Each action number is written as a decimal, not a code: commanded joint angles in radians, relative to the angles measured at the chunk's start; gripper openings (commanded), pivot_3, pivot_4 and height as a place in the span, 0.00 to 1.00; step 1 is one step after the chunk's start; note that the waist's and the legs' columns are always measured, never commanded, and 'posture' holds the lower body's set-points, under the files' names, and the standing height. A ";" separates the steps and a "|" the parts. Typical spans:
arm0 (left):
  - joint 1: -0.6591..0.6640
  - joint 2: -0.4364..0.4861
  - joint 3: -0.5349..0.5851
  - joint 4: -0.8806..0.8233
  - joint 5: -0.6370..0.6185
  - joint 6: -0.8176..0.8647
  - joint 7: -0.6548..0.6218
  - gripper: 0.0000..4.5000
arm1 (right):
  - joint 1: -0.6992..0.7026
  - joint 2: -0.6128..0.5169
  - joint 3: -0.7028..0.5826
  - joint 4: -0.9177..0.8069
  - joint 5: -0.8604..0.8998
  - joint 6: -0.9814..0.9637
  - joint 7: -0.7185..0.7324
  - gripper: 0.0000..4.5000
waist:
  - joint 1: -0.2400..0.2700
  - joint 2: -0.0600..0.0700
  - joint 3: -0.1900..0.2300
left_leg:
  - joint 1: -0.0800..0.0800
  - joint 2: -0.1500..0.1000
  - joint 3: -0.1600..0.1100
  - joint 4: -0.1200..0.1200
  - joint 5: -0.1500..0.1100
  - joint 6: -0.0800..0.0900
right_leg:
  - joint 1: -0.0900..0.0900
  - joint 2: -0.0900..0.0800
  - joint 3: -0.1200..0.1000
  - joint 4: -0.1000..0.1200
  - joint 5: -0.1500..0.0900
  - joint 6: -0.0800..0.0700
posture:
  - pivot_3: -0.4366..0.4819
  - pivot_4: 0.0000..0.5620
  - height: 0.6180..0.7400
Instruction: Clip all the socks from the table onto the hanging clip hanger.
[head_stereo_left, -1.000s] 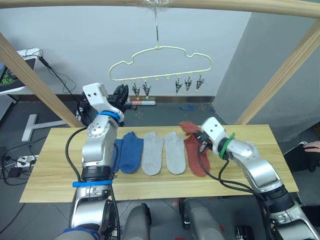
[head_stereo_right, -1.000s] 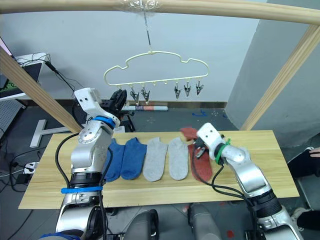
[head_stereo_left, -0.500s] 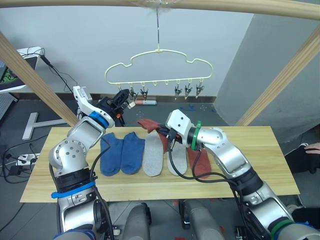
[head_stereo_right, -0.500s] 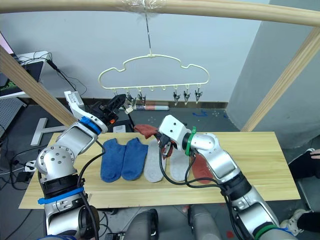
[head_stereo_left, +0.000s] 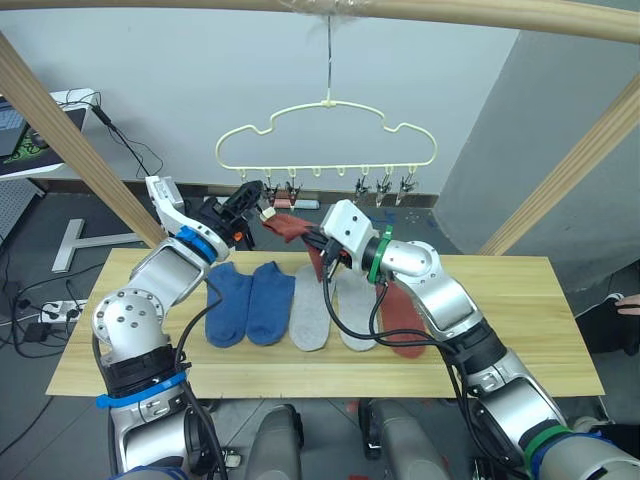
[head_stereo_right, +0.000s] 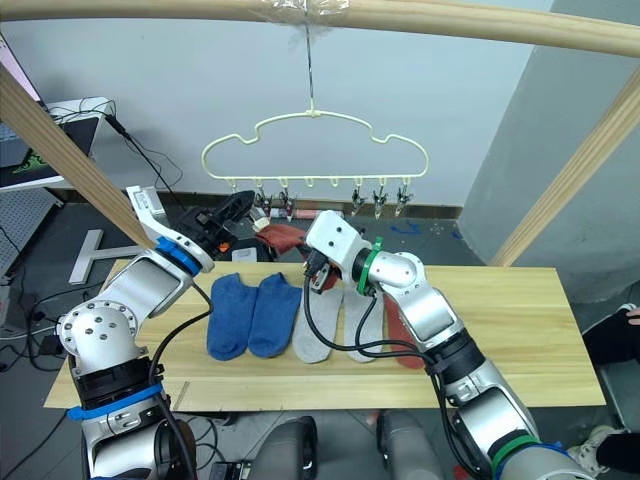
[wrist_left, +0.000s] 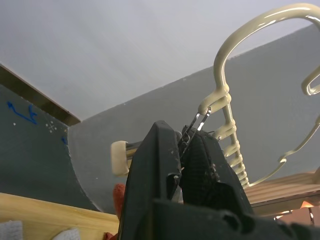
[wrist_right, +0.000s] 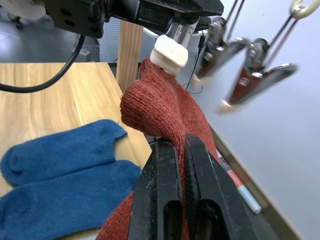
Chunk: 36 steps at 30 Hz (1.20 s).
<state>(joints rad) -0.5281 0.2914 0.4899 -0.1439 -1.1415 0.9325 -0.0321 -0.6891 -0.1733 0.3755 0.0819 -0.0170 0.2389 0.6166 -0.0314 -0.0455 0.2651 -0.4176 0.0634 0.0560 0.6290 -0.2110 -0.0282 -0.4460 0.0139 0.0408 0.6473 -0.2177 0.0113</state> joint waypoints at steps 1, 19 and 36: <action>-0.010 0.014 0.048 0.029 -0.057 -0.011 0.032 0.04 | 0.024 -0.022 -0.003 -0.093 -0.014 -0.053 0.011 0.01 | 0.000 0.000 0.000 | 0.000 0.000 0.000 0.000 0.000 0.000 | 0.000 0.000 0.000 0.000 0.000 0.000 | 0.53 0.48 1.00; 0.002 0.045 -0.008 0.015 -0.124 0.005 0.046 0.04 | 0.054 0.020 -0.008 -0.183 -0.016 -0.036 -0.026 0.01 | 0.000 0.000 0.000 | 0.000 0.000 0.000 0.000 0.000 -0.001 | 0.000 0.000 0.000 0.000 0.000 0.000 | 0.52 0.47 1.00; 0.048 0.078 -0.013 -0.047 -0.169 -0.016 0.037 0.54 | 0.054 0.046 0.001 -0.137 -0.034 -0.055 -0.021 0.00 | 0.006 0.000 0.000 | -0.001 0.000 -0.001 0.000 0.001 -0.001 | 0.000 -0.001 0.000 0.000 0.000 0.000 | 0.54 0.46 1.00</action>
<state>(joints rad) -0.4807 0.3557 0.4694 -0.1489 -1.2791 0.9262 0.0094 -0.6197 -0.1368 0.3791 -0.0345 -0.0574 0.2067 0.5906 -0.0256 -0.0456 0.2651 -0.4184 0.0631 0.0554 0.6291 -0.2104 -0.0295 -0.4460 0.0134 0.0407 0.6473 -0.2177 0.0111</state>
